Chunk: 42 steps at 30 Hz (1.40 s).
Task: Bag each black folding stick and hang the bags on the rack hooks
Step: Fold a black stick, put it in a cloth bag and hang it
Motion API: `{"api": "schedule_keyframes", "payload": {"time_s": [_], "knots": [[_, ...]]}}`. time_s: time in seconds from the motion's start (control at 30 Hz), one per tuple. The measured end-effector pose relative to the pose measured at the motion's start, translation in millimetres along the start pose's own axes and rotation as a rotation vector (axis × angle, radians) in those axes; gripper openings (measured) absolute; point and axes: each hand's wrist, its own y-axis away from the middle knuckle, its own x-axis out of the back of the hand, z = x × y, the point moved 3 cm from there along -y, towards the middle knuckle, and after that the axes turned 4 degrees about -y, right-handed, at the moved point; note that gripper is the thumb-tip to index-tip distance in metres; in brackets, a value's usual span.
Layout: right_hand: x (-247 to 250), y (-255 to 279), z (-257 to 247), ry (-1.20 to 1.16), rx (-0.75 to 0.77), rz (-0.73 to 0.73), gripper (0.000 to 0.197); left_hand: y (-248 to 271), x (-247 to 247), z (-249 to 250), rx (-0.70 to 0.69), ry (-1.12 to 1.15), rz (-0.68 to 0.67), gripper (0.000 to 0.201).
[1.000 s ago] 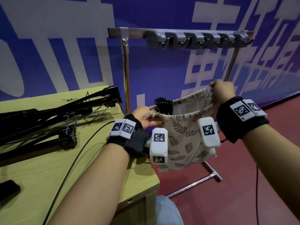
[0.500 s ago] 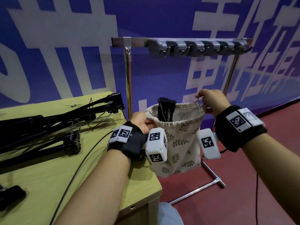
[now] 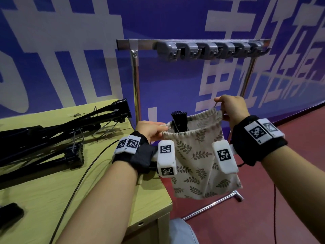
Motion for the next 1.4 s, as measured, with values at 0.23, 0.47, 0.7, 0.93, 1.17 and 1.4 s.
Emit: {"api": "schedule_keyframes", "payload": {"time_s": [0.23, 0.47, 0.7, 0.93, 1.17, 1.4], "knots": [[-1.8, 0.0, 0.2, -0.028, 0.029, 0.027, 0.026, -14.4, -1.3, 3.9, -0.220, -0.664, 0.096, 0.013], [-15.6, -1.4, 5.4, 0.027, 0.070, -0.019, 0.026, -2.0, 1.7, 11.0, -0.191, -1.124, 0.050, 0.021], [-8.5, -12.3, 18.8, 0.195, 0.124, 0.018, 0.025, -8.3, 0.9, 9.2, -0.107, -0.119, 0.060, 0.019], [-15.2, -1.4, 22.4, -0.043, 0.136, -0.185, 0.039, -0.2, -6.6, 14.0, -0.057, 0.394, -0.180, 0.031], [-20.1, -5.9, 28.7, 0.195, 0.262, -0.135, 0.024, 6.8, -12.6, 13.0, -0.009, 0.198, -0.328, 0.052], [-22.1, -5.4, 49.3, 0.006, 0.102, -0.198, 0.024, 8.5, -13.9, 11.2, -0.125, 0.147, -0.277, 0.051]]}}
